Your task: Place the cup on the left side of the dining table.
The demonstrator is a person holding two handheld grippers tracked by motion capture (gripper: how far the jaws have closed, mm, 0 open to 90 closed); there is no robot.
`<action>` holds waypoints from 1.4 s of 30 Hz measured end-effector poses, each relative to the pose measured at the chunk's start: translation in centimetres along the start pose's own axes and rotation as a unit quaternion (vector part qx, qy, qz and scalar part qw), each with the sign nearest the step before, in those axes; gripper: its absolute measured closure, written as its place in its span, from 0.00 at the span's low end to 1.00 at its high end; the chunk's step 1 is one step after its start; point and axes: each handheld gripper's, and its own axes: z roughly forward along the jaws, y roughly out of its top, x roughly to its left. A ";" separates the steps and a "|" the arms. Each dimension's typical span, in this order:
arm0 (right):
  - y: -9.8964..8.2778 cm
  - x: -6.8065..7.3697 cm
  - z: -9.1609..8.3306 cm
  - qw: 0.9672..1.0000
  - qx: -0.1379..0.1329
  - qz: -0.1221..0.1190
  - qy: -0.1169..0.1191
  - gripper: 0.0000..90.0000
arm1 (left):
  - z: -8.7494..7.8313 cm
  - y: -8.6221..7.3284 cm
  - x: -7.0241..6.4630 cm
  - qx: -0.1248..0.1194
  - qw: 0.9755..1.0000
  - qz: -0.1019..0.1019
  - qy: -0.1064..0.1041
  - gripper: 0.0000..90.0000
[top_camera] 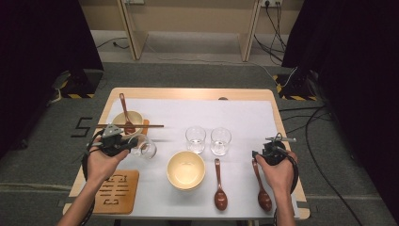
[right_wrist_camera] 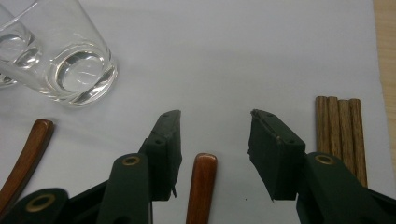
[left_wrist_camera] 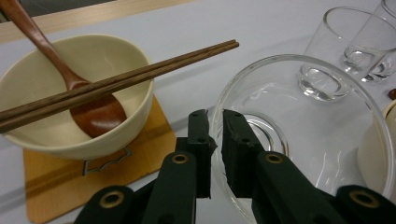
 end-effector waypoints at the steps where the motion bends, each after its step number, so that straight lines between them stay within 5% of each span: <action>1: 0.0 0.0 0.0 1.000 0.000 0.000 0.000 0.60 | -0.2 -0.2 0.1 0.001 1.000 0.000 0.001 0.91; 18: -0.1 0.1 0.1 1.000 0.003 0.004 -0.001 0.60 | 0.4 -2.5 1.9 0.038 0.999 -0.016 0.008 0.91; 32: -0.1 0.0 0.1 1.000 0.003 0.003 -0.001 0.60 | 1.2 -2.2 2.4 0.061 0.998 -0.021 0.003 0.90; 42: -0.1 -0.1 0.1 1.000 0.002 0.001 -0.001 0.60 | 1.9 -2.0 2.4 0.051 0.998 -0.028 0.004 0.89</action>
